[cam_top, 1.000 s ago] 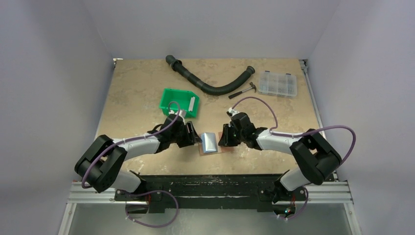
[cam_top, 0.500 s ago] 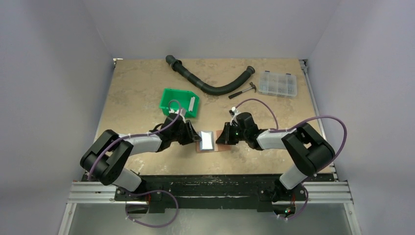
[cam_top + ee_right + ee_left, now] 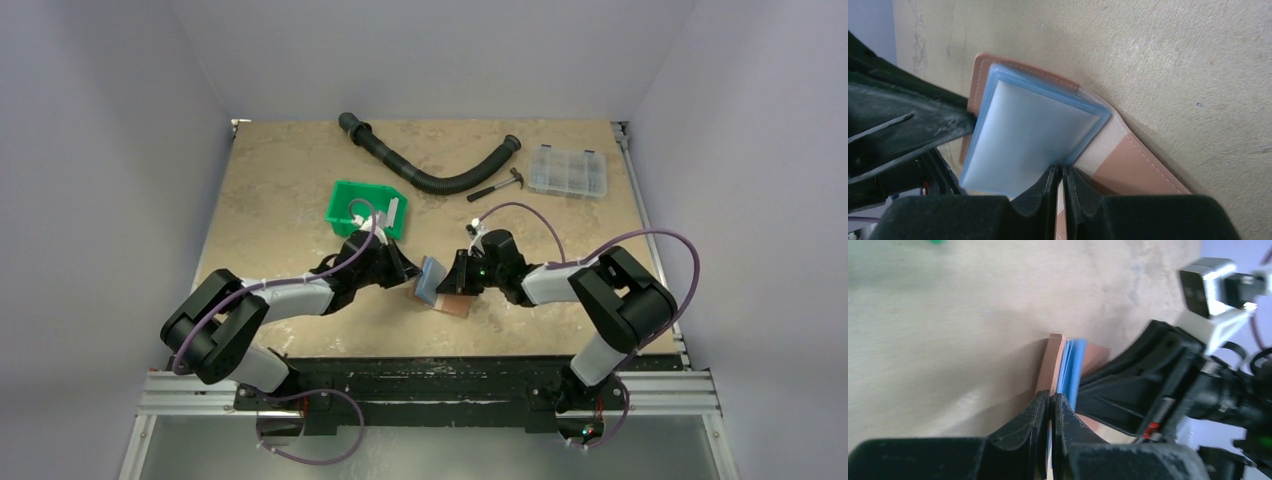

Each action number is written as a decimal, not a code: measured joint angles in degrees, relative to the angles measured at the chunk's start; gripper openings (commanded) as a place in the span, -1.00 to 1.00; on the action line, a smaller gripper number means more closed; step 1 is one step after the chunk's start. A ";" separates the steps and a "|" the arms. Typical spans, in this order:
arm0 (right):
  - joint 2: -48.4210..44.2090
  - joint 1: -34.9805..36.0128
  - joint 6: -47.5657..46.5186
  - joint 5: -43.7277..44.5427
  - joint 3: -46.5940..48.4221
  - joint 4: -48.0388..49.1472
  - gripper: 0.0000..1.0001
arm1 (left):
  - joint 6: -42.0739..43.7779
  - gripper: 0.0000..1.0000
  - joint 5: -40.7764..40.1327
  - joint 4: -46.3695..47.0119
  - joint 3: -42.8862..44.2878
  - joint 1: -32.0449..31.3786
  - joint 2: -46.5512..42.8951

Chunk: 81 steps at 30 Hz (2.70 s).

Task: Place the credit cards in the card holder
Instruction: Open the card holder at the center of the board.

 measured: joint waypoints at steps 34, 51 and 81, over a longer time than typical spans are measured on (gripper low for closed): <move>-16.90 0.55 2.12 4.61 -1.14 -17.14 -0.02 | -2.54 -1.00 8.61 -0.55 1.70 -4.04 -0.66; -18.03 0.55 0.09 10.10 -1.79 -19.82 -0.19 | -0.02 -1.00 5.62 -8.63 4.87 -4.04 -1.22; -22.91 0.81 -3.30 2.91 3.19 -22.64 0.43 | 1.09 -1.00 6.10 -10.93 6.49 -4.28 -2.01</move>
